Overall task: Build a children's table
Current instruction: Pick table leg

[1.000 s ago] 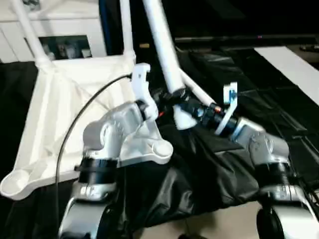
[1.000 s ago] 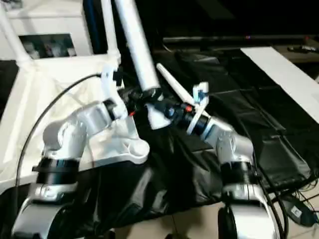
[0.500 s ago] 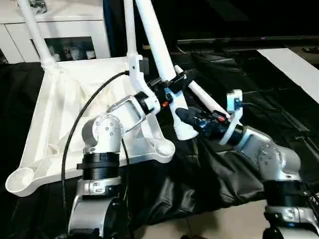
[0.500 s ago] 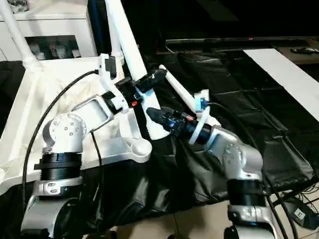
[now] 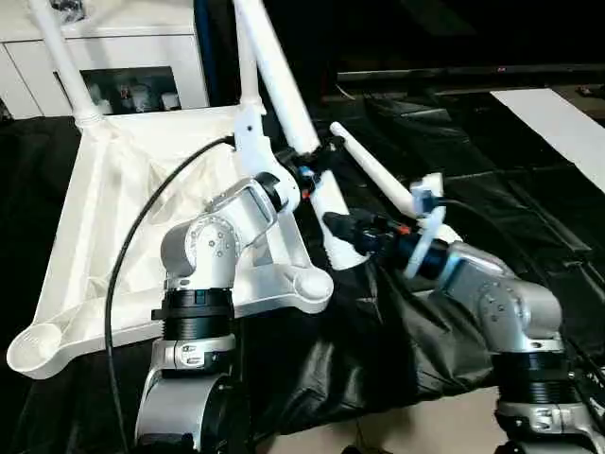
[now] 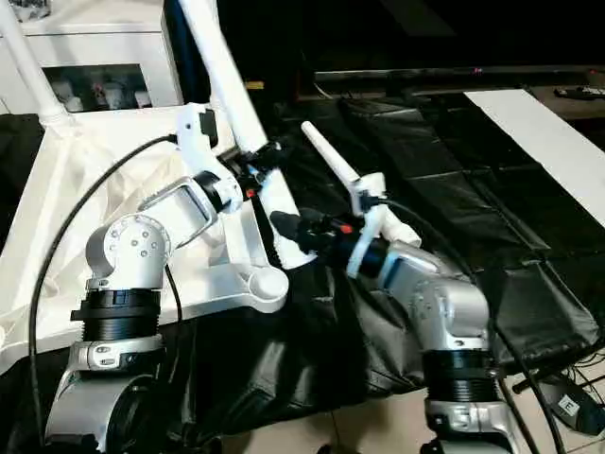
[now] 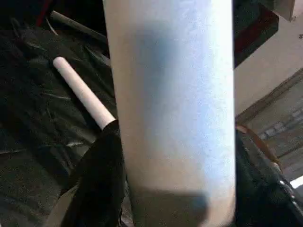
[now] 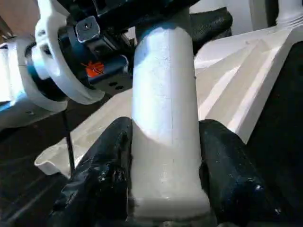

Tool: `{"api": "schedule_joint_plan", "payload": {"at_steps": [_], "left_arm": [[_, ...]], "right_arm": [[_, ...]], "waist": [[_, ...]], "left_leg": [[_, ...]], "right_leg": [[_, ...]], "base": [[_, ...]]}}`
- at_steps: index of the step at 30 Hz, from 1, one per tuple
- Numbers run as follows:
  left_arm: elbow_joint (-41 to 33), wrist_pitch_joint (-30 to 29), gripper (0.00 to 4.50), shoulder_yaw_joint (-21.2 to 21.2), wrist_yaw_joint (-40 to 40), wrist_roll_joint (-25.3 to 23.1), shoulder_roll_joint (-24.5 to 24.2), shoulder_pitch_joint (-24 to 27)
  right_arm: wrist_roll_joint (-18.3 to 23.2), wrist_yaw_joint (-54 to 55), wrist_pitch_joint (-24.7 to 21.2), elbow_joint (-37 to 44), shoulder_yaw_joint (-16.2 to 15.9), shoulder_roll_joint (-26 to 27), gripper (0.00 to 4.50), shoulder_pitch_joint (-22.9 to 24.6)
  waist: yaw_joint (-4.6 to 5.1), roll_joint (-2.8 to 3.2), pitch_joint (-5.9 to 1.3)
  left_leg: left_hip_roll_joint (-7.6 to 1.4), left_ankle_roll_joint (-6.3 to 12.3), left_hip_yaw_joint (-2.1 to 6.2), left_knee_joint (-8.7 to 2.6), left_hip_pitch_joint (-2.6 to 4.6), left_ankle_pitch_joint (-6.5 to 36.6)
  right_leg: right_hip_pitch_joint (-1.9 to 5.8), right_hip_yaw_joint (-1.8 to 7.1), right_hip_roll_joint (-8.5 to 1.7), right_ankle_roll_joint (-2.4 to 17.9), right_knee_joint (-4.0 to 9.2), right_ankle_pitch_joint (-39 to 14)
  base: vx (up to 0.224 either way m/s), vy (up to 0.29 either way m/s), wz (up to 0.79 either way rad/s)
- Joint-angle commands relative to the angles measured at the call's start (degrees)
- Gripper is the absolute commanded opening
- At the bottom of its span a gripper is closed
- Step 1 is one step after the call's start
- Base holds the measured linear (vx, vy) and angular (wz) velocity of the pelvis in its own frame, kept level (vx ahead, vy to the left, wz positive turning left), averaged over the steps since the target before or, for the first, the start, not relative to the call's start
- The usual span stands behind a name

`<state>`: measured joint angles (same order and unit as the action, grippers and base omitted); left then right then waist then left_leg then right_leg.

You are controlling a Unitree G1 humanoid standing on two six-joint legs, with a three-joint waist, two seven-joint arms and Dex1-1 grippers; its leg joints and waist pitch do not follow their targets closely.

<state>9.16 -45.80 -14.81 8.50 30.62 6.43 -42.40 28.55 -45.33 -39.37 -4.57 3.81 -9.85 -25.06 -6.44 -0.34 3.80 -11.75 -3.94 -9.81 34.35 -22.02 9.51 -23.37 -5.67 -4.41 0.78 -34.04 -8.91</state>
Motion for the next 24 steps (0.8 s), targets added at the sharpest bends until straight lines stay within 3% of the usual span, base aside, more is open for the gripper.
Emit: {"api": "schedule_joint_plan", "payload": {"at_steps": [1, 4, 8, 9, 11, 14, 18, 22, 24], "left_arm": [[-0.54, 0.20, 2.45, 0.66, 0.83, 0.59, -0.24, -1.03], [-0.28, -0.22, 2.23, 0.94, 4.46, 2.08, -1.04, -1.31], [0.05, -1.41, 2.00, 3.02, 14.20, 4.84, -4.11, -1.74], [0.05, -1.41, 1.96, 3.02, 14.20, 4.84, -4.11, -1.74], [-0.05, -2.94, 1.93, 5.42, 21.80, 6.54, -7.24, -1.86], [-1.18, -4.07, 1.92, 7.68, 28.27, 7.96, -9.84, -1.61], [-2.76, -6.44, 1.91, 8.44, 33.18, 11.02, -11.25, -1.95], [-1.89, -5.78, 1.91, 8.91, 35.26, 11.90, -10.81, -2.76], [-1.45, -5.28, 1.91, 9.17, 35.69, 11.93, -10.77, -2.88]], "right_arm": [[0.34, -0.19, 1.04, 1.99, -0.43, 0.01, 1.87, -1.56], [0.90, -0.84, 1.20, 0.85, 0.09, -0.54, 2.57, -2.37], [4.54, -6.64, -2.08, -2.39, 1.63, -4.03, 2.85, -4.62], [4.54, -6.64, -2.08, -2.39, 1.63, -4.03, 2.91, -4.62], [5.64, -12.38, -3.81, -4.56, 0.90, -7.40, 2.94, -6.13], [5.49, -16.54, -4.67, -6.43, -0.60, -9.70, 3.24, -7.37], [4.96, -22.41, -5.11, -7.90, -3.72, -12.07, 3.24, -8.47], [6.60, -27.21, -6.33, -8.48, -6.77, -12.79, 3.24, -9.97], [6.82, -27.83, -6.61, -8.68, -7.19, -12.33, 2.97, -10.35]], "waist": [[0.13, 0.01, -4.59], [0.17, -0.06, -4.54], [0.15, -0.42, -4.57], [0.03, -0.13, -4.53], [-0.06, -0.59, -4.63], [-0.09, -0.45, -4.77], [-0.16, -0.64, -4.81], [-0.18, -0.72, -4.75], [-0.21, -0.82, -4.73]], "left_leg": [[-1.27, 0.88, 0.33, -3.92, 1.01, 11.52], [-1.23, 0.71, 0.36, -3.99, 0.99, 12.02], [-1.23, 1.06, 0.27, -3.94, 1.06, 11.57], [-1.34, 1.22, 0.23, -3.90, 1.20, 11.41], [-1.26, 1.55, 0.19, -3.87, 1.11, 10.89], [-1.24, 1.67, 0.19, -3.72, 0.92, 9.27], [-1.39, 2.15, 0.04, -3.52, 0.92, 8.15], [-1.40, 2.32, 0.04, -3.46, 0.84, 8.19], [-1.40, 2.23, 0.01, -3.46, 0.92, 8.59]], "right_leg": [[3.26, 2.60, -3.65, 7.36, 4.70, -17.23], [3.23, 2.57, -3.70, 6.90, 4.87, -18.32], [3.23, 2.62, -3.74, 6.83, 4.77, -18.69], [3.06, 2.70, -3.66, 7.20, 4.67, -18.37], [3.34, 2.67, -3.74, 7.57, 4.44, -17.67], [3.47, 2.69, -3.76, 8.75, 4.01, -15.64], [3.60, 2.82, -3.92, 10.75, 3.61, -13.34], [3.66, 2.79, -3.93, 11.00, 3.62, -13.89], [3.59, 2.77, -3.95, 10.67, 3.80, -15.28]], "base": [[0.000, 0.000, 0.00], [0.000, 0.000, 0.00], [0.000, 0.000, 0.00], [0.000, 0.000, 0.00], [0.000, 0.000, 0.00], [0.000, 0.000, 0.00], [0.000, 0.000, 0.00], [0.000, 0.000, 0.00], [0.000, 0.000, 0.00]]}}
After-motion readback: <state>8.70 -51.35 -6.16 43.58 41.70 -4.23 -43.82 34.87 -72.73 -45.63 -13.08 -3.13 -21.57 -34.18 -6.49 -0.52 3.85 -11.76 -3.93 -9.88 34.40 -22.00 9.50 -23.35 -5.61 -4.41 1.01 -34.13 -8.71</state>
